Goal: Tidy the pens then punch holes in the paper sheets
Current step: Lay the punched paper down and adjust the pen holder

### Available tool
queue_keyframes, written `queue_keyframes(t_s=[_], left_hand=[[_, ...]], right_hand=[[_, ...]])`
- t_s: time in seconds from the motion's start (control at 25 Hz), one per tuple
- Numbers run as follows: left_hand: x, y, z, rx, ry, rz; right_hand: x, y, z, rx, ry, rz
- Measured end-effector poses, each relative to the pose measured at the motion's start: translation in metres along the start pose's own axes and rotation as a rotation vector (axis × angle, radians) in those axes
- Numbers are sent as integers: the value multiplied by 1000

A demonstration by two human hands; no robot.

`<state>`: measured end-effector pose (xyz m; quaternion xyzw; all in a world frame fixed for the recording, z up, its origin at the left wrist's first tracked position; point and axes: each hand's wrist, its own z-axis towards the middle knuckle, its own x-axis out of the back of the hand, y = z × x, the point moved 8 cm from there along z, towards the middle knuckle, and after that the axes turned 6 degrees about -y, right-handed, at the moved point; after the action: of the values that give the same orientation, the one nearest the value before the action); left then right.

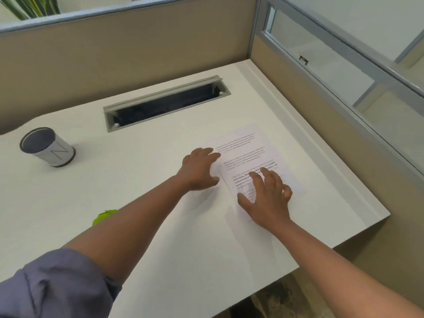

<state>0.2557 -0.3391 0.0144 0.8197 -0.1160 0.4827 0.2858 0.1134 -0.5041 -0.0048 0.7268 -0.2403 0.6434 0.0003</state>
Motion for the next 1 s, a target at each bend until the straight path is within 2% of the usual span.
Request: queue_keyframes(t_s=[0.36,0.52,0.68,0.84,1.0], left_hand=[[22,-157,-177,306,161,-256],[9,-220,-244,482,304,-522],[-14,-253,-274,611,382,-801],[-38,-262,-269,670,325,-1067],[-45,-267,-261,682,276,-1156]], right_hand=[[-58,-196,-28,396,-234,13],[-90,-265,-50,568,-363,11],[-117,-303,-61,638,-492,12],[-135,-320,-60,637,-560,22],[-142,-328,-52,616,-545,30]])
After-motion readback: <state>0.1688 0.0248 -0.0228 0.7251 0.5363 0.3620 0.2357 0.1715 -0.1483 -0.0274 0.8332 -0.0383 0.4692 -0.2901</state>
